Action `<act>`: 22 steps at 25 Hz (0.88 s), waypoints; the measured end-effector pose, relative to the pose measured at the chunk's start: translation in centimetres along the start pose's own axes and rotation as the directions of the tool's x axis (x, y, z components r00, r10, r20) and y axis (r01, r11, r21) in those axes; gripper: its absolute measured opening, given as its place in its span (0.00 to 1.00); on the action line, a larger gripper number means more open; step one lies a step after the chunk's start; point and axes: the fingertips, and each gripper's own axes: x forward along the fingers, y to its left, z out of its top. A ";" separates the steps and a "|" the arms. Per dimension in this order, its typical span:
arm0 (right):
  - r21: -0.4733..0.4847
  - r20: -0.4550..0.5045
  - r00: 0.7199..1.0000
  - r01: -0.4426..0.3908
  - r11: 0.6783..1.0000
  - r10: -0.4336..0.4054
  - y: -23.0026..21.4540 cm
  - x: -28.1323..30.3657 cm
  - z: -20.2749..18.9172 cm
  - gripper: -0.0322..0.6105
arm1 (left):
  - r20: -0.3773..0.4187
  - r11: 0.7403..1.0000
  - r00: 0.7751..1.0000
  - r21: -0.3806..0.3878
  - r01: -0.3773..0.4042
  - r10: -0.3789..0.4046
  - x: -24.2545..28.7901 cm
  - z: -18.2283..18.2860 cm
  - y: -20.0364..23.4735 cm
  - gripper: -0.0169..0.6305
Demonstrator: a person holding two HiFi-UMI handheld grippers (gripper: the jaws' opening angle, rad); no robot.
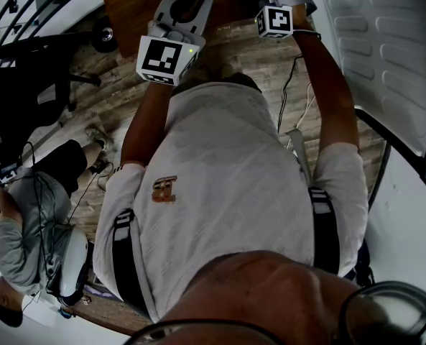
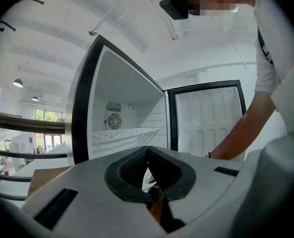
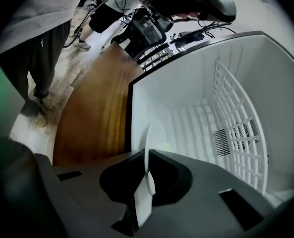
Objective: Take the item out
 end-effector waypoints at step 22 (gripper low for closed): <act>-0.083 0.013 0.987 0.161 0.984 -0.160 -1.6 -4.8 2.1 0.11 | 0.012 0.999 0.999 0.012 0.042 -0.042 -1.2 0.3 -1.5 0.05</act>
